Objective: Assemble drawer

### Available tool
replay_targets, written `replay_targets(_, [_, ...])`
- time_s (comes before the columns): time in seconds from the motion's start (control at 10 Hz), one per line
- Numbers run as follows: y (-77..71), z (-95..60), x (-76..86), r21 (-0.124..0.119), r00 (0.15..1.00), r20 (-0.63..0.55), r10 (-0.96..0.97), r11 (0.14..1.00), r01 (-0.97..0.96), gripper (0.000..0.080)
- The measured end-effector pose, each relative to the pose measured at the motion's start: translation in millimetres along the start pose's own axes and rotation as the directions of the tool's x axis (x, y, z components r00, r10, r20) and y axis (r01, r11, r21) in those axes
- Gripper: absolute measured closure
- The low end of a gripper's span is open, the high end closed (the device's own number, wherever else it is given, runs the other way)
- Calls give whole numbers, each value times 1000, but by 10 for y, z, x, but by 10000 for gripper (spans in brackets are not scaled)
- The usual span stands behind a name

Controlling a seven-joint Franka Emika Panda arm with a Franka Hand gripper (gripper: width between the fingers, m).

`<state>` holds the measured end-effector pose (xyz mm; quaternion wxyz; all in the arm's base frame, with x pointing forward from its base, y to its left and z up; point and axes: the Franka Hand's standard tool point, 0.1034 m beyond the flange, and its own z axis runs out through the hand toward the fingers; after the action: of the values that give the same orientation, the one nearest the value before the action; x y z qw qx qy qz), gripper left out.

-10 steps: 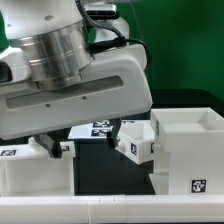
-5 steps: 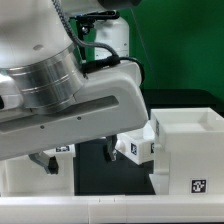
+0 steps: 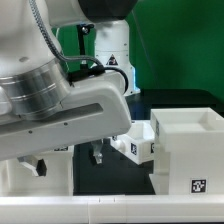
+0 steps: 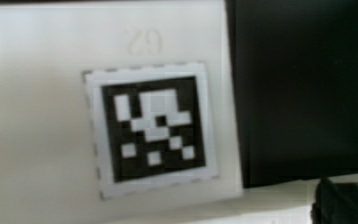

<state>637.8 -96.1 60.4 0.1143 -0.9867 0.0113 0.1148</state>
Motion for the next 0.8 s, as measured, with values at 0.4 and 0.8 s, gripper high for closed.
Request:
replay_targets(0.4, [-13,24,2,0,1000,3,-2,1000,2,150])
replay_targets(0.8, [74,85,27,-70,987,108,115,992,-108,150])
